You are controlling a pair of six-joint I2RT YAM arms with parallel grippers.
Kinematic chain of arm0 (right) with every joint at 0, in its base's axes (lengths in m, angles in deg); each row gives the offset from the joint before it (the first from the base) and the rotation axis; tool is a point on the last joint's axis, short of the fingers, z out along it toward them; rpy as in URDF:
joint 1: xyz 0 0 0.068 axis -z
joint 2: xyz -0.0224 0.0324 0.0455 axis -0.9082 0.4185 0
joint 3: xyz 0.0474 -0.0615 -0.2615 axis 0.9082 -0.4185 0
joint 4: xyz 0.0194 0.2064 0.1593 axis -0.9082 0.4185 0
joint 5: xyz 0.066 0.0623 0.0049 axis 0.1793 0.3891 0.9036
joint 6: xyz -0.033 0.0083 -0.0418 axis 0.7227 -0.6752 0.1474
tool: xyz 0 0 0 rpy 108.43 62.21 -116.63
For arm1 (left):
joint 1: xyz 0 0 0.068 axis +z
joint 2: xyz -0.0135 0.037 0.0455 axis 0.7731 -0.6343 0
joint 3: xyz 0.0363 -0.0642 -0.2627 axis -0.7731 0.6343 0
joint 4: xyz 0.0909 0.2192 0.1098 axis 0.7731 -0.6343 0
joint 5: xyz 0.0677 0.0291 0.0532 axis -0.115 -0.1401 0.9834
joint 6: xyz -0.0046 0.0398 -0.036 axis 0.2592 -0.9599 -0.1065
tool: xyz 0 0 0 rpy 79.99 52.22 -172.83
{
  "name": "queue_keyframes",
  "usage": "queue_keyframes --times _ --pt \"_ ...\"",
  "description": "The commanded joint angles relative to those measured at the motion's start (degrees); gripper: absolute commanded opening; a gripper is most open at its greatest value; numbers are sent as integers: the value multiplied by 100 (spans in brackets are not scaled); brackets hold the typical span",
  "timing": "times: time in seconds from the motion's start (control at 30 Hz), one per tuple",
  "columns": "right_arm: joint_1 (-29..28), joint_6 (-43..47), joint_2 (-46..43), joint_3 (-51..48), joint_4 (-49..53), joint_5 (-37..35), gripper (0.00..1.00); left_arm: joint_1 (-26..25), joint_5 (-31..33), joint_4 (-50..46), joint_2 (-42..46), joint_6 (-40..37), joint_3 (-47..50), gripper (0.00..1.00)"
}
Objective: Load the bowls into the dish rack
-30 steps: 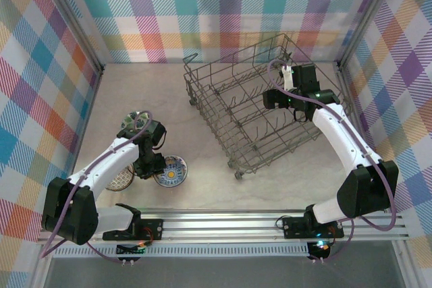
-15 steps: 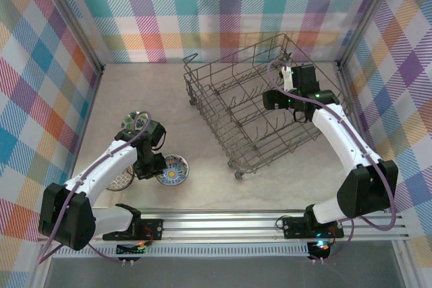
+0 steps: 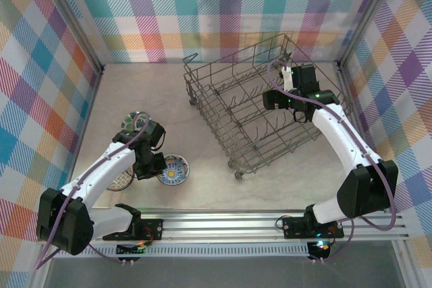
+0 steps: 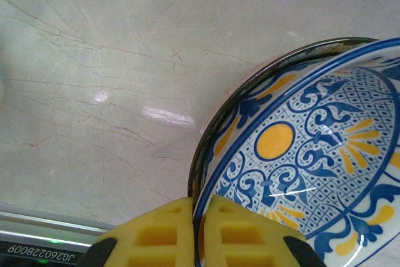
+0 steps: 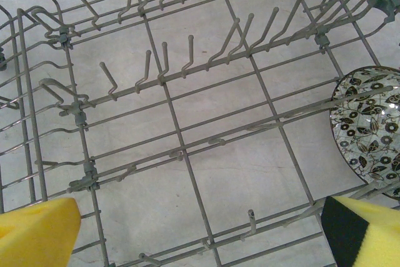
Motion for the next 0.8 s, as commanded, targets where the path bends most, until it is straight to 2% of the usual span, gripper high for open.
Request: queue_keyframes --times 0.0,0.27,0.77 --pt "-24 -59 -127 -49 -126 103 99 -57 40 -252 96 80 -97 6" --pt "-27 -68 -157 -60 -124 98 99 -61 51 -291 300 95 -228 0" --pt "-23 -103 -192 -16 -93 123 99 -68 14 -244 730 170 -413 0"
